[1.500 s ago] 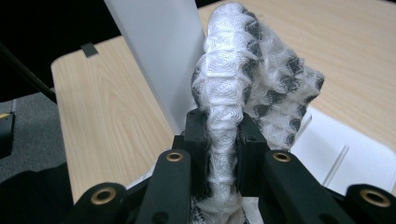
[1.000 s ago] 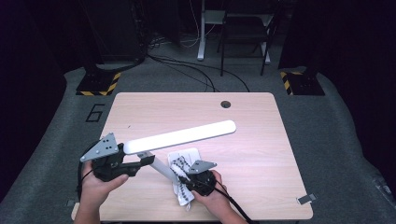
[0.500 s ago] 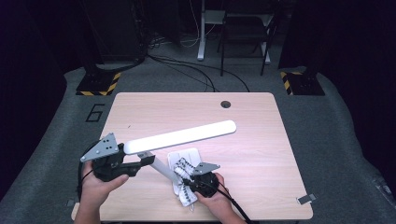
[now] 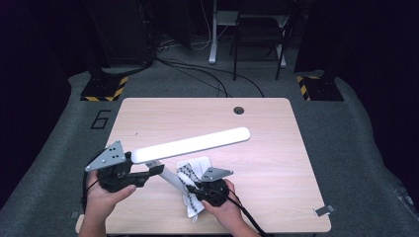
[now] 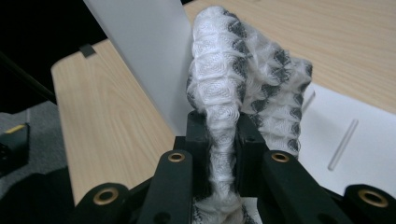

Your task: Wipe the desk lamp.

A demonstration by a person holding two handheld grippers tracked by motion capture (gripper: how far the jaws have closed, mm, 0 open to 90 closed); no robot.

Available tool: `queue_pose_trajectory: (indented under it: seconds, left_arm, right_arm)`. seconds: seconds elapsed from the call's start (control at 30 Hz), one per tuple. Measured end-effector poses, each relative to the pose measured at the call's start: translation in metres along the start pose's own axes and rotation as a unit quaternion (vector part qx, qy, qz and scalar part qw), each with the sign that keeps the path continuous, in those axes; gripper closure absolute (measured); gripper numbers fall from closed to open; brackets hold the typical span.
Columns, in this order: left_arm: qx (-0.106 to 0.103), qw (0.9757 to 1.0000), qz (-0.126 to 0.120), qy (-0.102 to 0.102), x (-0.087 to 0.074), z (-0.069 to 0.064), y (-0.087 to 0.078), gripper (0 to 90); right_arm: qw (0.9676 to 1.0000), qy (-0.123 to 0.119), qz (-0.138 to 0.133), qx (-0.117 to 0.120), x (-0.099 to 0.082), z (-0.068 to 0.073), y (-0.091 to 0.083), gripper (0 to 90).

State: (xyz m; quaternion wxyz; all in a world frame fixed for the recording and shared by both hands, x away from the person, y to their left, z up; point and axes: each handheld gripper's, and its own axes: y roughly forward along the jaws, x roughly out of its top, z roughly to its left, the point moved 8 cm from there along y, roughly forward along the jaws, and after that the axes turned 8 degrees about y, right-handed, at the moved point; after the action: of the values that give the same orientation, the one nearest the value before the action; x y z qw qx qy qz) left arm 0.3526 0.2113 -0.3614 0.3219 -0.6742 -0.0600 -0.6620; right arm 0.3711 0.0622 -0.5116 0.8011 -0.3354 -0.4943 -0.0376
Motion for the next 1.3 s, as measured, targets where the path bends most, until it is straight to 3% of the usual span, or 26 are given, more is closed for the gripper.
queue_pose_trajectory:
  seconds: [0.23,0.47,0.8,1.03,1.13,1.3]
  left_arm:
    - [0.000,1.0000,0.001,0.000,0.000,0.000,0.000,52.7]
    - [0.000,1.0000,0.001,0.000,0.000,0.000,0.000,52.6]
    - [0.000,1.0000,0.002,0.001,0.000,0.000,0.000,52.6]
    - [0.001,1.0000,0.002,0.005,0.000,0.000,0.000,52.6]
    - [0.003,1.0000,0.003,0.005,0.000,0.000,0.000,52.6]
    - [0.002,1.0000,0.001,0.005,0.000,0.000,0.000,52.6]
  right_arm:
    - [0.9993,0.000,-0.026,0.026,0.022,0.018,-0.011,79.1]
    - [0.9970,-0.019,-0.059,0.046,0.046,0.040,-0.024,79.1]
    - [0.9934,-0.054,-0.087,0.052,0.077,0.059,-0.035,79.1]
    - [0.9929,-0.049,-0.093,0.056,0.083,0.065,-0.038,79.2]
    - [0.9929,-0.053,-0.091,0.056,0.081,0.062,-0.036,79.2]
    - [0.9956,-0.048,-0.067,0.044,0.066,0.051,-0.029,79.1]
